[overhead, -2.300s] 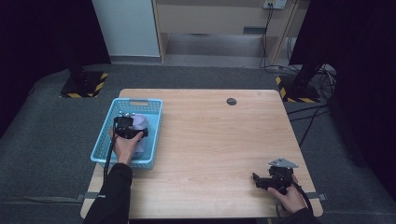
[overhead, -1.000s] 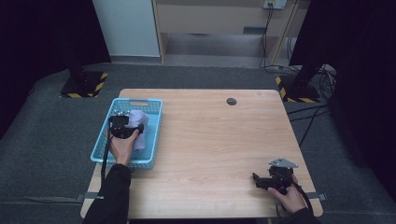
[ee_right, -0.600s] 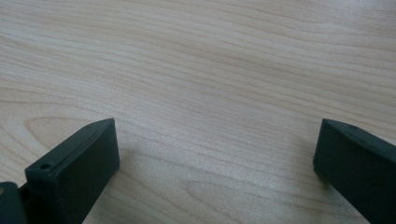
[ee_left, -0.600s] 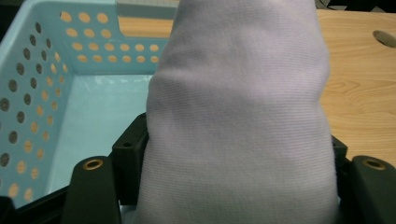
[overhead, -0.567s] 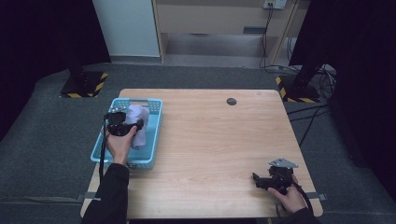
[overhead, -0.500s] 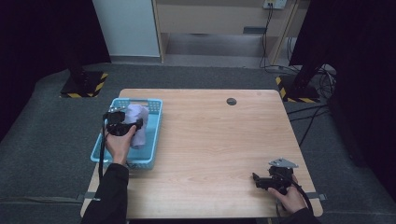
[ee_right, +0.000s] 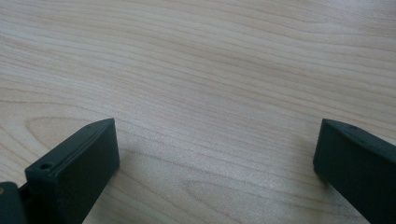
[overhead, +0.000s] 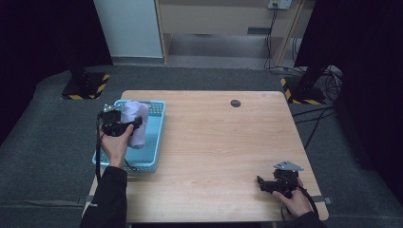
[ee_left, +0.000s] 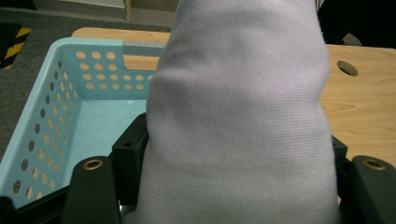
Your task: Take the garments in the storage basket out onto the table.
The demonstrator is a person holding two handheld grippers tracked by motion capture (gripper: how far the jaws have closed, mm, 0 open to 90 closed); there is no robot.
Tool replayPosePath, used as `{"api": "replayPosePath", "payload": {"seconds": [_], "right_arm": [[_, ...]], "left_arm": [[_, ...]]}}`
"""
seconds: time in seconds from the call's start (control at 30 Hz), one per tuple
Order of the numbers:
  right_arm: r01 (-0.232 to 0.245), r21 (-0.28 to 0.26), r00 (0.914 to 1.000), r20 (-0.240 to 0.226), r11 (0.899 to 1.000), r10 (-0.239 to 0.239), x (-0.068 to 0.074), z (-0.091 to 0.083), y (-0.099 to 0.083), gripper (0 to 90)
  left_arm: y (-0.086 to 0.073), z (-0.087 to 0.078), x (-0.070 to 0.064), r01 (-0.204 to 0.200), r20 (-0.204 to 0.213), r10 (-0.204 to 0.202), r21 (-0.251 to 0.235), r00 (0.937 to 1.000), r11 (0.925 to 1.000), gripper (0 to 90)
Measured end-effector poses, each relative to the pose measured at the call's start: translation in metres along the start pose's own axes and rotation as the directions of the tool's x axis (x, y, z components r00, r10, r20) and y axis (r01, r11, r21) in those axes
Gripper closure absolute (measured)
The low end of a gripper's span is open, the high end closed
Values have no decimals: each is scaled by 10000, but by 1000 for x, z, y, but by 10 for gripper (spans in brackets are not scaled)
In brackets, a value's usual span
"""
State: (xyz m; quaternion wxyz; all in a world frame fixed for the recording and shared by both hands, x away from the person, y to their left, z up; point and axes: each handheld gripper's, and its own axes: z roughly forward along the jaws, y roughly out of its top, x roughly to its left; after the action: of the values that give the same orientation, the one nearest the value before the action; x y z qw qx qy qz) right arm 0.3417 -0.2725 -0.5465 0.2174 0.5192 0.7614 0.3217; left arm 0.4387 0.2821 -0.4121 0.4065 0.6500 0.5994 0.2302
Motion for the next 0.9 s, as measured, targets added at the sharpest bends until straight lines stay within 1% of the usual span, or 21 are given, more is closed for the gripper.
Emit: {"api": "replayPosePath", "payload": {"seconds": [0.07, 0.17, 0.33, 0.43, 0.9], "right_arm": [[-1, 0, 10000, -1, 10000, 1, 0, 0, 0, 5], [1, 0, 10000, 1, 10000, -1, 0, 0, 0, 5], [-1, 1, 10000, -1, 10000, 1, 0, 0, 0, 5], [-2, 0, 10000, 0, 10000, 2, 0, 0, 0, 5], [-2, -1, 10000, -1, 10000, 2, 0, 0, 0, 5]], "left_arm": [[2, -3, -2, -71, -4, 71, -100, 10000, 9999, 323], [4, -6, -4, -65, 184, 68, -142, 9998, 9999, 322], [7, -10, -10, -198, 334, 205, -221, 9992, 9996, 322], [8, -13, -12, -162, 511, 181, -374, 9985, 9992, 322], [13, -23, -28, -483, 839, 541, -695, 9950, 9964, 321]]}}
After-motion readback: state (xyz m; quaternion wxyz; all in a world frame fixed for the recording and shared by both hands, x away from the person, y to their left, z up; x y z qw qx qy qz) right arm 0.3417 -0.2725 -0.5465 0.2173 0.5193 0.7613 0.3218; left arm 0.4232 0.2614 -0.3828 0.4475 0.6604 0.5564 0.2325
